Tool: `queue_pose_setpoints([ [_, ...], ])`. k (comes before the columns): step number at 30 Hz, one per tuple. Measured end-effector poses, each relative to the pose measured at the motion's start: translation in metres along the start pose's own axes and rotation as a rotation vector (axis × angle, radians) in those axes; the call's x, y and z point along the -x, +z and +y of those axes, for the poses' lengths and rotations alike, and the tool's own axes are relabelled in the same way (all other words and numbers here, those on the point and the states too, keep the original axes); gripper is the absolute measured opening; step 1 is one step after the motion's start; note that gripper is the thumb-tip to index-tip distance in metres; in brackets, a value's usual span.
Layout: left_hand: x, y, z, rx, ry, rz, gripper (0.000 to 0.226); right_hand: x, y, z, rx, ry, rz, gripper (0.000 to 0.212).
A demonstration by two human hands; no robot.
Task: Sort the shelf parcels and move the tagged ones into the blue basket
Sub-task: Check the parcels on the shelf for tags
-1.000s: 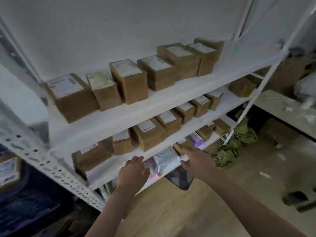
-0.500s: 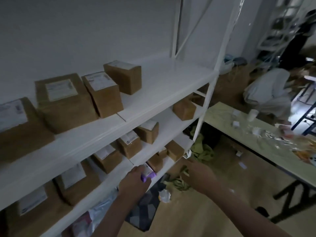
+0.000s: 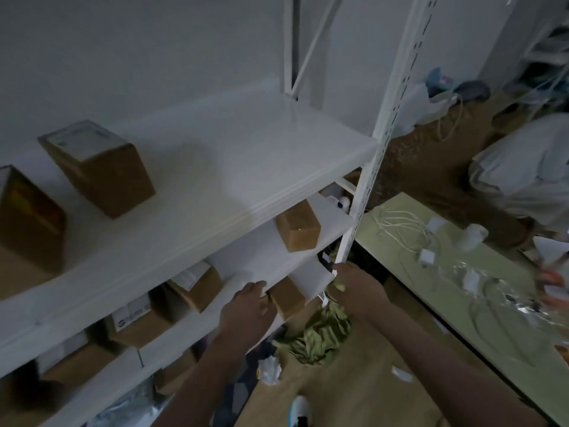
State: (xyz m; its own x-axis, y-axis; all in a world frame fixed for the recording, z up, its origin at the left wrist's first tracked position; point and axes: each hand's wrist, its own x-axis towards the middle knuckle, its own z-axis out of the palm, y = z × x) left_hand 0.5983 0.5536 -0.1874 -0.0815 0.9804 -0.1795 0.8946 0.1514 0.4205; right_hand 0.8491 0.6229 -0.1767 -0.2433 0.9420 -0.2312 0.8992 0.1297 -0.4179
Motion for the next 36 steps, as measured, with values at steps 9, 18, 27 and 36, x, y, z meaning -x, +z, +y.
queue_pose_setpoints([
  [9, -0.138, 0.028, 0.050, -0.085, -0.048, -0.063, 0.058, -0.126, -0.036, 0.049, 0.018, -0.049, -0.087, 0.053],
  [18, -0.186, 0.040, 0.099, -0.103, -0.188, -0.062, 0.055, -0.195, -0.054, 0.064, -0.006, -0.238, -0.168, 0.057],
  [27, -0.180, 0.068, 0.137, -0.019, -0.422, 0.068, 0.045, -0.211, -0.056, 0.078, 0.061, -0.515, -0.188, 0.058],
  [36, -0.126, 0.076, 0.108, 0.127, -0.556, 0.148, 0.044, -0.183, -0.030, 0.040, 0.161, -0.862, -0.111, 0.065],
])
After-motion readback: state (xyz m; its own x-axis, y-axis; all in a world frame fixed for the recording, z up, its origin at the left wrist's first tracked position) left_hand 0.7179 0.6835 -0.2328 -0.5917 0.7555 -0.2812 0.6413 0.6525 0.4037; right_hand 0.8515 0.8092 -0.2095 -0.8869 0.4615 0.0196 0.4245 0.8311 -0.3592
